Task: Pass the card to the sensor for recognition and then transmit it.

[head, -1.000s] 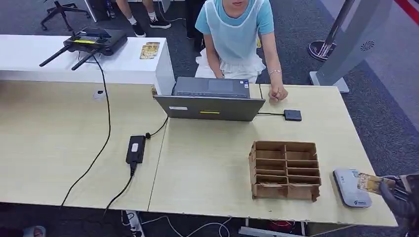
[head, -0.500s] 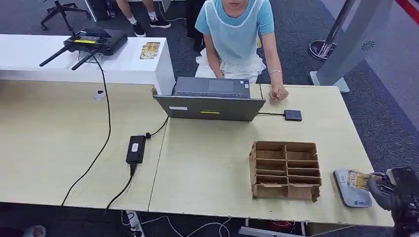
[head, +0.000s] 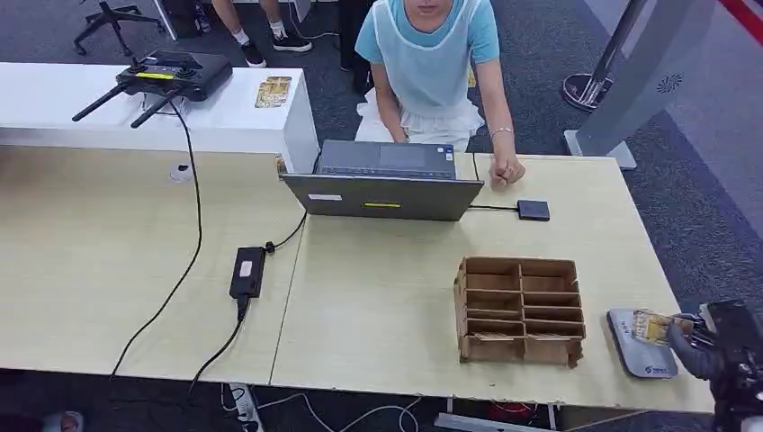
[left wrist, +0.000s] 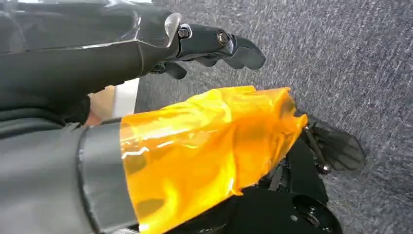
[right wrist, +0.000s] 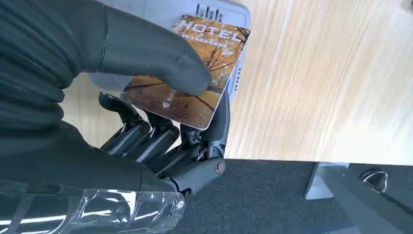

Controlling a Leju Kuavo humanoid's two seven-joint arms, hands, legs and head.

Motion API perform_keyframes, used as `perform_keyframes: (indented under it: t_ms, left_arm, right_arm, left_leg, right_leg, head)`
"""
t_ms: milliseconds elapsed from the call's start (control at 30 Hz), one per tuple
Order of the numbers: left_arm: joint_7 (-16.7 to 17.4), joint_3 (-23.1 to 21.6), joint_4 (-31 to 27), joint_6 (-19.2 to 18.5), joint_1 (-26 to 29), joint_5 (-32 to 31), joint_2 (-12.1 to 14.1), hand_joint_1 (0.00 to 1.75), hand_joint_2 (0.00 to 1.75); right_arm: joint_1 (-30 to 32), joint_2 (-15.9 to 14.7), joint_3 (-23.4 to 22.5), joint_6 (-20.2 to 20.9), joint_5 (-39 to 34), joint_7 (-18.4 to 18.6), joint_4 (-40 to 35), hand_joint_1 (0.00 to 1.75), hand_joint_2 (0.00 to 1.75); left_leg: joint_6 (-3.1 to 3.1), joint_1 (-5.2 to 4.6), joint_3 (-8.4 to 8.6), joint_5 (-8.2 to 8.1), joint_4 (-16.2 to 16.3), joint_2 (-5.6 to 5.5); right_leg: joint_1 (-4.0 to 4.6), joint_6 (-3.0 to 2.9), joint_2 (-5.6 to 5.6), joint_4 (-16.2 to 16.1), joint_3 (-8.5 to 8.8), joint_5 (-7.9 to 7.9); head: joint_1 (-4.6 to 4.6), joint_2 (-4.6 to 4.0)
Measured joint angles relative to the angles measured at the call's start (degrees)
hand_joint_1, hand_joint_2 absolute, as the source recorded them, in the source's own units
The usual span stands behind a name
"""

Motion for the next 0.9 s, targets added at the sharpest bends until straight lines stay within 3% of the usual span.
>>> perform_keyframes:
  t_ms: [900]
  left_arm:
    - [1.3, -7.1, 0.0, -1.5, 0.0, -7.4, 0.5, 0.00, 0.00]
  right_arm:
    - [-5.6, -0.2, 5.8, -3.5, 2.1, -0.3, 7.7, 1.75, 1.75]
  left_leg:
    - [0.00, 0.02, 0.01, 0.00, 0.0, 0.00]
  right_leg:
    - [0.01, 0.00, 0.00, 0.0, 0.01, 0.00]
  head:
    - [0.02, 0.00]
